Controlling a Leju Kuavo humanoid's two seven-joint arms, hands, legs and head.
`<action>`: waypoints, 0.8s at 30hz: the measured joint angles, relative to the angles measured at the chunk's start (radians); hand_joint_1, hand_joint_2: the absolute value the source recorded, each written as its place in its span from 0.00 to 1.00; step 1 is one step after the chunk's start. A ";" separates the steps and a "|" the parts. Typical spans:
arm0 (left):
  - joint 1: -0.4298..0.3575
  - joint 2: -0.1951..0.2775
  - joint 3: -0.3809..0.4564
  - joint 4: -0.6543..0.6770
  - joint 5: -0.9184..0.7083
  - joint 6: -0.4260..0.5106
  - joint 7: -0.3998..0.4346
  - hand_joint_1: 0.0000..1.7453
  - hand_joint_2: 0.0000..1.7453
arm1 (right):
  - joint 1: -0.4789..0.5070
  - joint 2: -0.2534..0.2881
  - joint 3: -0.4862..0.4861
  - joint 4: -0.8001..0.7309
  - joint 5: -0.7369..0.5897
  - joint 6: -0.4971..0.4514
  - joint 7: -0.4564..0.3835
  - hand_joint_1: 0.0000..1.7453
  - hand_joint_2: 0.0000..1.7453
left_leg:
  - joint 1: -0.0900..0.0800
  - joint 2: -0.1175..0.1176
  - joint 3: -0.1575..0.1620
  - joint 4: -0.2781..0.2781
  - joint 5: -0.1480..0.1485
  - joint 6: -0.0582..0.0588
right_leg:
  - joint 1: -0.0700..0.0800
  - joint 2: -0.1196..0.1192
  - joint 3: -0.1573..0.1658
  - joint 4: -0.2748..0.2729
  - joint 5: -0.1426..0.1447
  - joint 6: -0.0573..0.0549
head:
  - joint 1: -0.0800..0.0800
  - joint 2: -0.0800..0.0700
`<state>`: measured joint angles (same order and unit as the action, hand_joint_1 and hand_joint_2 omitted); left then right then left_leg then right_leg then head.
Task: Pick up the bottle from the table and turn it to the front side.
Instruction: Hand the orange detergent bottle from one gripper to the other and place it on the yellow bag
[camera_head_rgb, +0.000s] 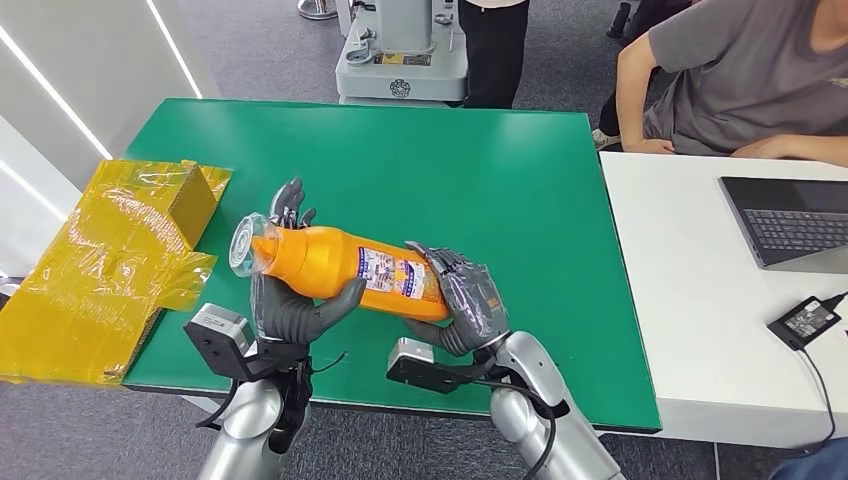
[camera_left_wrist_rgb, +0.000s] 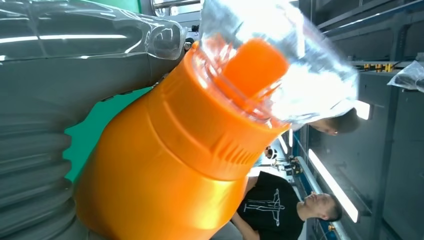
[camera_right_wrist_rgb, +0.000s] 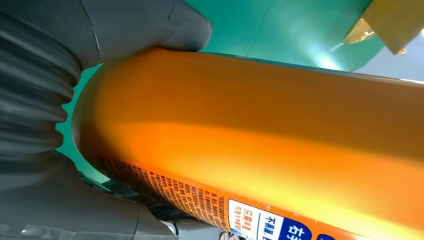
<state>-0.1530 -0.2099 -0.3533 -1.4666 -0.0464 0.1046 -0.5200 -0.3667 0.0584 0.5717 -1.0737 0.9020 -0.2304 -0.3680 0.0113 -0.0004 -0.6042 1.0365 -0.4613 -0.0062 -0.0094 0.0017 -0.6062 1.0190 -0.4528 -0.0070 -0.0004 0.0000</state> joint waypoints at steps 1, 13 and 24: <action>0.000 0.000 0.002 0.001 0.004 0.000 -0.003 0.00 1.00 | 0.000 0.000 -0.002 0.002 0.000 0.002 0.002 1.00 1.00 | 0.000 0.000 0.000 0.000 0.000 0.000 | 0.000 0.000 0.000 0.000 0.000 0.000 | 0.000 0.000; 0.002 -0.001 0.012 0.001 0.015 -0.008 -0.009 1.00 1.00 | 0.002 0.009 -0.012 0.025 -0.005 0.016 0.002 1.00 1.00 | 0.000 0.000 0.000 0.000 0.000 0.000 | 0.000 0.000 0.000 0.000 0.000 0.000 | 0.000 0.000; 0.009 -0.001 0.012 0.001 0.024 -0.025 -0.017 1.00 1.00 | 0.012 0.011 -0.013 0.026 -0.021 0.022 -0.010 1.00 1.00 | 0.000 0.000 0.000 0.000 0.000 0.000 | 0.000 0.000 0.000 0.000 0.000 0.000 | 0.000 0.000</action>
<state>-0.1444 -0.2106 -0.3410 -1.4656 -0.0225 0.0794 -0.5371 -0.3548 0.0694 0.5590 -1.0480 0.8813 -0.2082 -0.3779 0.0113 -0.0004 -0.6042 1.0365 -0.4613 -0.0062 -0.0094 0.0017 -0.6063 1.0190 -0.4528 -0.0070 -0.0004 0.0000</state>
